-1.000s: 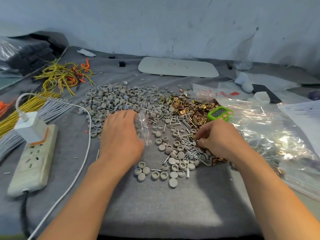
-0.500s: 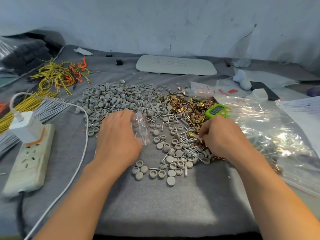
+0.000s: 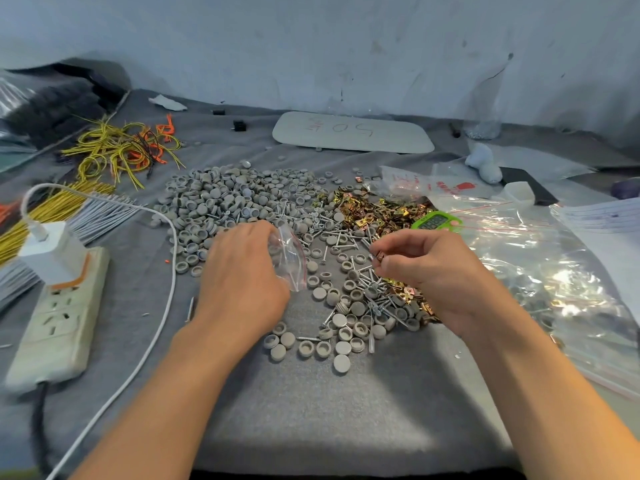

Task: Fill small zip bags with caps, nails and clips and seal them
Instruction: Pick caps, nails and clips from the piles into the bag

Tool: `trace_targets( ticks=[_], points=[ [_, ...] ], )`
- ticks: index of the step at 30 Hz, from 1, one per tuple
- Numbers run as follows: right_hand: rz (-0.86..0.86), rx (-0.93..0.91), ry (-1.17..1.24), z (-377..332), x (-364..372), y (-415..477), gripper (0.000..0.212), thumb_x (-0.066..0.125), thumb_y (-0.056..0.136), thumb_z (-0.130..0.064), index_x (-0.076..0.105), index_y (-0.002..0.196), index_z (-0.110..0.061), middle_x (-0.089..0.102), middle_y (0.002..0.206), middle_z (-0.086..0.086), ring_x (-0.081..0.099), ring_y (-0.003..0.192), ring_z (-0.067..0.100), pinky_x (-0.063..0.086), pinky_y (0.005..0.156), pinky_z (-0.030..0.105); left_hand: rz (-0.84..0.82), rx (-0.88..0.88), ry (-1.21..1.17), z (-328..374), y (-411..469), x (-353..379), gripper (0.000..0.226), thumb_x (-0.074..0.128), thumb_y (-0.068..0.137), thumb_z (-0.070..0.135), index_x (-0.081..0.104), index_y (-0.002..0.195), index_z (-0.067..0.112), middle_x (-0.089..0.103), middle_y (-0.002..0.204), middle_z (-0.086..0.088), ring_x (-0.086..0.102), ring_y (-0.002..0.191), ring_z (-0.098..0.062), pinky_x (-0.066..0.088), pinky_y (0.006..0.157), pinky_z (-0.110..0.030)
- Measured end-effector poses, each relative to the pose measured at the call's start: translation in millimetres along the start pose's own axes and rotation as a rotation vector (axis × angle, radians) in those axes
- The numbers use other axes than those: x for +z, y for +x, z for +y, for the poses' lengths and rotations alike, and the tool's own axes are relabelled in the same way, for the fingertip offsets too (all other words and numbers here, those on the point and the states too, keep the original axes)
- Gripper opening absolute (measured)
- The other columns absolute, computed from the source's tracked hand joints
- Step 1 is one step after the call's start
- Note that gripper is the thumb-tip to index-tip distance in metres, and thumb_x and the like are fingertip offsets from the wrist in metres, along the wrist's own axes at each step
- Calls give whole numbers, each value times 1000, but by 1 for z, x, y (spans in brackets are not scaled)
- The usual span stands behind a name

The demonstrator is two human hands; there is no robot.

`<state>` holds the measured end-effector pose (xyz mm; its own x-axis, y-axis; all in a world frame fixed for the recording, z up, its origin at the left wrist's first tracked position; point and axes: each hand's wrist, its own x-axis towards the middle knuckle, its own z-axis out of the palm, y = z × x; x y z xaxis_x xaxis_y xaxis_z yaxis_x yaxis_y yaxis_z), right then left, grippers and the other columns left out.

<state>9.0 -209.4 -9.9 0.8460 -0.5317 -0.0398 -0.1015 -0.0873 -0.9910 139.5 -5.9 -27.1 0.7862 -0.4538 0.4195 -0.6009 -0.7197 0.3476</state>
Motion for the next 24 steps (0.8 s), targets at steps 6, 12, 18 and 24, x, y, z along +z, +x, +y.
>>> trace_targets(
  ticks=[6,12,18,24],
  points=[
    [-90,-31,178,-6,15,-4,29,73,81,17,83,89,-9,78,90,19,76,79,23,60,71,24,-36,53,-139,7,-2,3,34,76,82,46,49,98,32,43,91,19,44,89,-14,32,75,-31],
    [-81,-128,139,-18,41,-8,24,70,88,8,84,87,-12,77,82,20,69,61,20,58,59,25,-134,76,-260,17,-2,5,37,77,79,54,51,98,38,51,93,19,50,86,-5,29,62,-19],
    [-47,-255,-201,-20,61,-11,21,80,77,2,83,80,-18,78,72,0,75,64,16,59,58,30,-217,83,-314,26,-4,6,34,78,72,40,53,94,37,58,91,15,56,84,-7,42,64,-25],
    [-39,-320,-366,-20,69,-7,16,80,82,-14,85,85,-28,75,71,-19,69,65,-4,48,58,9,-193,83,-284,25,-2,1,27,75,75,40,53,90,36,57,85,15,53,76,-2,37,58,-22]
  ],
)
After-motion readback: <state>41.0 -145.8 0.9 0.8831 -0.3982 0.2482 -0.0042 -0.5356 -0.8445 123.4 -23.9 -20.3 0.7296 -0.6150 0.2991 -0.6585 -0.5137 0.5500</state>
